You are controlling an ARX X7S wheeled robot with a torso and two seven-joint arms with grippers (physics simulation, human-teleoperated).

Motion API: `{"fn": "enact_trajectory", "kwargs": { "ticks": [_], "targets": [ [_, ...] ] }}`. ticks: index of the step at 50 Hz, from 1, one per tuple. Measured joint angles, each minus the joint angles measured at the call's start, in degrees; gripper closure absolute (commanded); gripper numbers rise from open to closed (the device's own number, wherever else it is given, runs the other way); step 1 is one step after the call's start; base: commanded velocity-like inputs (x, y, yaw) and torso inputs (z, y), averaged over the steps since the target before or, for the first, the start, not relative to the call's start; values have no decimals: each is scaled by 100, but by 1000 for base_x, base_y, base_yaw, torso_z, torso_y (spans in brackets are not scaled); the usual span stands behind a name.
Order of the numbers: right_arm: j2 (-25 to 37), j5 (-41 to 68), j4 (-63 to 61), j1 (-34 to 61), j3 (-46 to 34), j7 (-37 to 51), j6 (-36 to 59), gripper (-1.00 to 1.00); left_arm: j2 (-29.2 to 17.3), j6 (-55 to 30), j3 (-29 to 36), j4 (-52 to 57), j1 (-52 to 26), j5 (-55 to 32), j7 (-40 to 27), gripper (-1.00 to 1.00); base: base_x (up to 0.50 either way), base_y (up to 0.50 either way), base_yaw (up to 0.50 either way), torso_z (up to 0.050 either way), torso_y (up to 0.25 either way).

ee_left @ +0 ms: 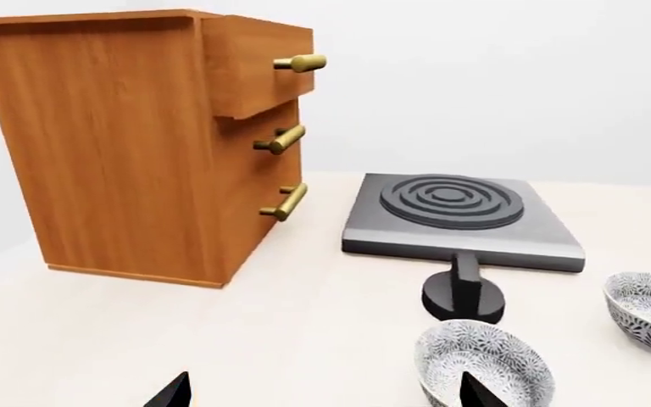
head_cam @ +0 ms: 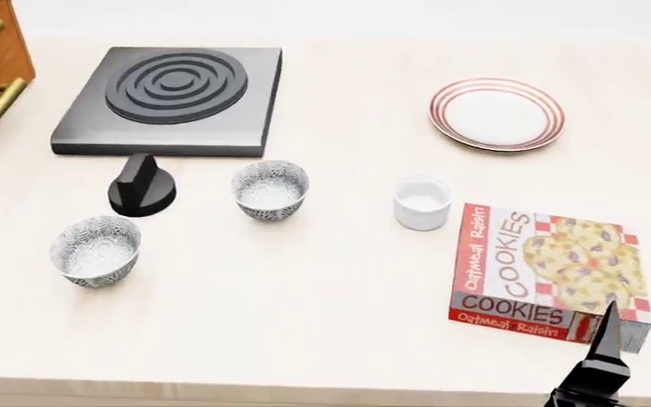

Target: Pick the akita bowl next to the ramekin and place it on the plate.

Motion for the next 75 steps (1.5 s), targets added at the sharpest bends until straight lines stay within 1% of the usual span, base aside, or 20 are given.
{"fn": "enact_trajectory", "kwargs": {
  "ticks": [69, 75],
  "targets": [
    [128, 217, 16, -71, -85, 186, -75, -100, -52, -56, -22, 58, -2, -191, -106, -100, 0, -336, 0, 0, 0],
    [145, 224, 25, -72, -89, 202, -88, -100, -49, -46, -12, 43, -5, -208, -111, -100, 0, -59, 0, 0, 0]
  ]
}}
